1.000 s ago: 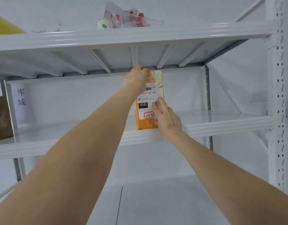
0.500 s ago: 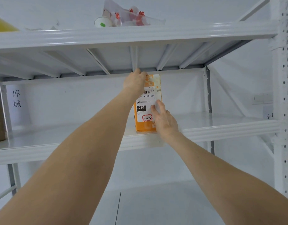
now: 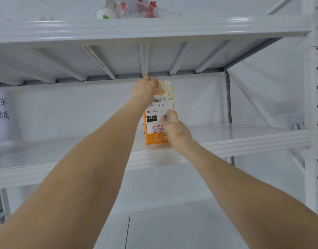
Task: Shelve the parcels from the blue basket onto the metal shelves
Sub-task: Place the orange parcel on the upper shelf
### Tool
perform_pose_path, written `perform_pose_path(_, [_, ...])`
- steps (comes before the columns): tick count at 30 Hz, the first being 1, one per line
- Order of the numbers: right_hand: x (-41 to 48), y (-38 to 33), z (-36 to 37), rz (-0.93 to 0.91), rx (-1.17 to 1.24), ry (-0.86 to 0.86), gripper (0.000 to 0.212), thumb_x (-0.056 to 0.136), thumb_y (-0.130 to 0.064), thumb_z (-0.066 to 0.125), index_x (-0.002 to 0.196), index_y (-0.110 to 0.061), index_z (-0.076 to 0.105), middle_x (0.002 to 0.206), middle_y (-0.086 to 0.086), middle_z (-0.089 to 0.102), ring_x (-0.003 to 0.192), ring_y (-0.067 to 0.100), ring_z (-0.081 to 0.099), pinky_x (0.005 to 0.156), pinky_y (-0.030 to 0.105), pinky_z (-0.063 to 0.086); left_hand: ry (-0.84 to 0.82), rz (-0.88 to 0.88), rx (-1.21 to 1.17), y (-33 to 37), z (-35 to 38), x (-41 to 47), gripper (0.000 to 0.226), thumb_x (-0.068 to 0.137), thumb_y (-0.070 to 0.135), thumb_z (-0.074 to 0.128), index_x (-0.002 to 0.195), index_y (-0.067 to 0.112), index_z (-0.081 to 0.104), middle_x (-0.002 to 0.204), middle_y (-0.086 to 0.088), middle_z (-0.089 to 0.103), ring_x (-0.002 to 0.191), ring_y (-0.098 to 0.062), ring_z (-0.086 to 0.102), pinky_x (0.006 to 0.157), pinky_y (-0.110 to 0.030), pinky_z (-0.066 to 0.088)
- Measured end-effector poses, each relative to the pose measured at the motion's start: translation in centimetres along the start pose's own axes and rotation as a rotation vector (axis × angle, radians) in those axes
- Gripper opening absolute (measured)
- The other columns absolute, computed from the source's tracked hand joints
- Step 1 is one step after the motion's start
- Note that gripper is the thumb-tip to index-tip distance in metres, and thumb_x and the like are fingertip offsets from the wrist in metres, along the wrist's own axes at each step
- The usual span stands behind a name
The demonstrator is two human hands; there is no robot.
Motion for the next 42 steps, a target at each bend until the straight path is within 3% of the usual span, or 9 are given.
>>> perform_pose_path(6, [0.0,-0.1,0.0,-0.069,-0.133,0.035,0.035,0.104,-0.039,0.026,0.136,-0.027,0.031,0.119,0.014,0.055,0.104,0.032,0.055,0.087,0.041,0.043,0.003,0.018,0.022,-0.1,0.0,-0.2,0.059,0.087,0.004,0.062,0.139,0.017,0.039,0.131,-0.009,0.041,0.117,-0.028,0.047,0.079,-0.032,0.042])
perform_pose_path(11, [-1.0,-0.4,-0.7,-0.116,-0.376,-0.016,0.058,0.094,-0.012,0.054,0.147,-0.018,0.029,0.146,0.008,0.021,0.121,0.028,0.041,0.091,0.039,0.046,-0.021,0.036,0.072,0.1,-0.6,-1.1,0.064,0.088,0.005,0.060,0.144,0.018,0.032,0.140,-0.009,0.040,0.124,-0.028,0.045,0.093,-0.035,0.042])
perform_pose_path(18, [-2.9,-0.2,-2.1,-0.130,-0.435,0.054,0.058,0.093,-0.018,0.055,0.146,-0.024,0.031,0.149,0.009,0.023,0.128,0.030,0.035,0.099,0.039,0.038,-0.067,-0.019,0.032,1.0,-2.1,-5.1,0.068,0.088,0.003,0.056,0.148,0.014,0.025,0.147,-0.009,0.032,0.130,-0.027,0.038,0.093,-0.037,0.043])
perform_pose_path(23, [-6.8,1.4,-3.9,-0.084,-0.457,0.090,0.060,0.089,-0.017,0.060,0.143,-0.023,0.033,0.150,0.009,0.025,0.132,0.030,0.031,0.103,0.037,0.032,-0.140,-0.021,-0.028,4.2,-1.7,-9.9,0.063,0.091,0.009,0.055,0.146,0.013,0.027,0.147,-0.009,0.030,0.129,-0.028,0.039,0.084,-0.037,0.044])
perform_pose_path(30, [-14.3,7.2,-7.1,0.070,-0.503,0.088,0.057,0.090,-0.021,0.059,0.142,-0.020,0.035,0.140,0.008,0.033,0.127,0.027,0.036,0.101,0.035,0.034,-0.218,0.091,-0.225,12.9,2.2,-17.2,0.060,0.091,0.007,0.050,0.146,0.014,0.028,0.145,-0.008,0.032,0.131,-0.027,0.037,0.099,-0.040,0.041])
perform_pose_path(42, [-33.2,20.6,-12.1,0.518,-0.692,-0.074,0.061,0.089,-0.020,0.060,0.143,-0.018,0.031,0.142,0.011,0.031,0.129,0.029,0.033,0.100,0.036,0.034,-0.565,0.397,-0.449,31.1,9.2,-32.9,0.058,0.093,0.009,0.050,0.146,0.011,0.027,0.147,-0.009,0.030,0.132,-0.026,0.035,0.100,-0.038,0.039])
Point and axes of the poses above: each hand's wrist, its own x-axis towards the middle knuckle, its own z-axis out of the palm, y = z × x, the point moved 5 cm from there along x, towards the middle knuckle
